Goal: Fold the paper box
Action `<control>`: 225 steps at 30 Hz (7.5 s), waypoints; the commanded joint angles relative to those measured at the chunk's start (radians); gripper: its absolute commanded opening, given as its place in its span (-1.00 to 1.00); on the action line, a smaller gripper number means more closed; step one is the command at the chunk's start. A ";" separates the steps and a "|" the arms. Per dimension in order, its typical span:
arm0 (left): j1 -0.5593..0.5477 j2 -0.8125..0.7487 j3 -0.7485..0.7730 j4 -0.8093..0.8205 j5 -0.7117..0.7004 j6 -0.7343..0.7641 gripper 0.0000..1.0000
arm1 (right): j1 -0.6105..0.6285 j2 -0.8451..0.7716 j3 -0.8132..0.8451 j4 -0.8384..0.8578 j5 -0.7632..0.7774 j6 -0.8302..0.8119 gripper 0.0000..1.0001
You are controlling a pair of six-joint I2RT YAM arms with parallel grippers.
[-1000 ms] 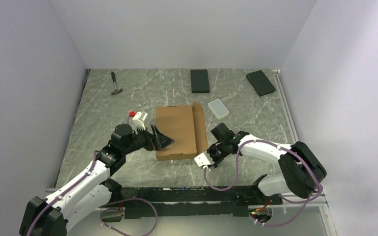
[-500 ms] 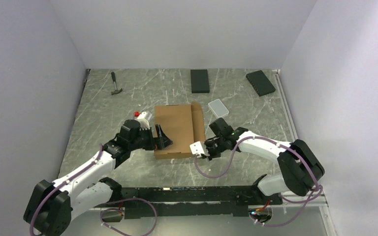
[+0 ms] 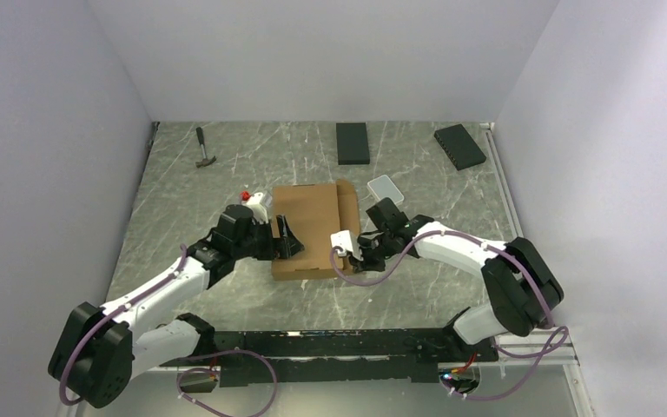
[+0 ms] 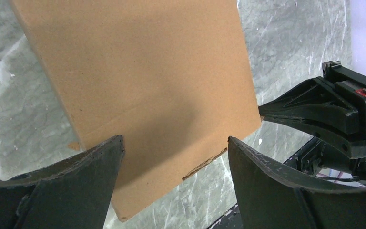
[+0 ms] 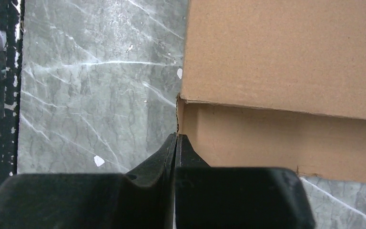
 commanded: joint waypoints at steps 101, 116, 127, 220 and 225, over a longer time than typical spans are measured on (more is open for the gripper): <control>-0.003 0.122 -0.011 0.060 0.063 -0.008 0.67 | 0.000 0.040 0.101 0.084 -0.082 0.317 -1.00; -0.006 0.142 -0.014 0.074 0.074 -0.017 0.66 | 0.011 0.040 0.090 0.178 -0.087 0.421 -1.00; -0.006 0.081 -0.006 0.023 0.042 -0.014 0.69 | -0.056 -0.026 0.140 -0.020 -0.154 0.235 -0.31; 0.215 0.452 0.270 -0.037 -0.128 -0.225 -0.76 | -0.320 0.165 0.137 0.294 -0.125 0.963 -0.28; 0.283 0.520 0.378 -0.064 -0.070 -0.149 -0.72 | -0.384 0.047 0.123 0.304 -0.115 0.909 -0.12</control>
